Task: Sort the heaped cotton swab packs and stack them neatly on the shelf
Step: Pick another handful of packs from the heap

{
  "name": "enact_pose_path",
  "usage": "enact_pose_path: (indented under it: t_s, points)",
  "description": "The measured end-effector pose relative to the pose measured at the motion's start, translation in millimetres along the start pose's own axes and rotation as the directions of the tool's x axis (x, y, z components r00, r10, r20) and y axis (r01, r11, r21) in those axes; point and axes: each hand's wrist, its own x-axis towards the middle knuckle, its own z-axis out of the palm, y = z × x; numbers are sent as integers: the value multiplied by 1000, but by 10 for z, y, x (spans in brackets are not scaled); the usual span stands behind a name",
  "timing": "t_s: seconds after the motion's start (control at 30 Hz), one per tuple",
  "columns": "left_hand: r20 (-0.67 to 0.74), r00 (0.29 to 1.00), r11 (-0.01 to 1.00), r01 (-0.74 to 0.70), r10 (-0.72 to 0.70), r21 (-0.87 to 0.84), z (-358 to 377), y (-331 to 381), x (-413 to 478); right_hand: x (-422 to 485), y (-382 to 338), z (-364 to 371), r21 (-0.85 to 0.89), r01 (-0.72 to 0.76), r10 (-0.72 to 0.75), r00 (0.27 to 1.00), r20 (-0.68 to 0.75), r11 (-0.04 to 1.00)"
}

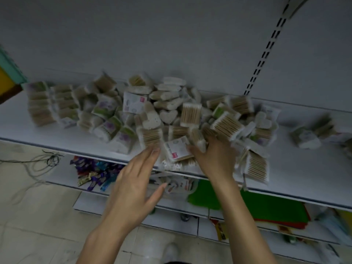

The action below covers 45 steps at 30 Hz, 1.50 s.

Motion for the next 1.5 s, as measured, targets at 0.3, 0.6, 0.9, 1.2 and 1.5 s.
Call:
enact_pose_path:
  t_s: [0.3, 0.6, 0.9, 1.2, 1.5]
  points:
    - [-123, 992, 941, -55, 14, -333, 106, -153, 663, 44, -214, -249, 493, -80, 185, 968, -168, 866]
    - [-98, 948, 855, -317, 304, -411, -59, -606, 995, -32, -1068, -160, 743, -283, 139, 958, 251, 606]
    - [-80, 996, 670, -34, -38, -741, -490, -1442, 1286, 1046, -1126, 250, 198, -14, 58, 973, -222, 980]
    - [-75, 970, 587, 77, -231, -806, -554, -1569, 1284, 1897, -1178, 110, -285, 75, -134, 971, -197, 956]
    - [291, 828, 80, 371, -479, -925, -531, -1555, 1432, 1301, -1559, -309, 407, 321, -335, 941, -41, 855]
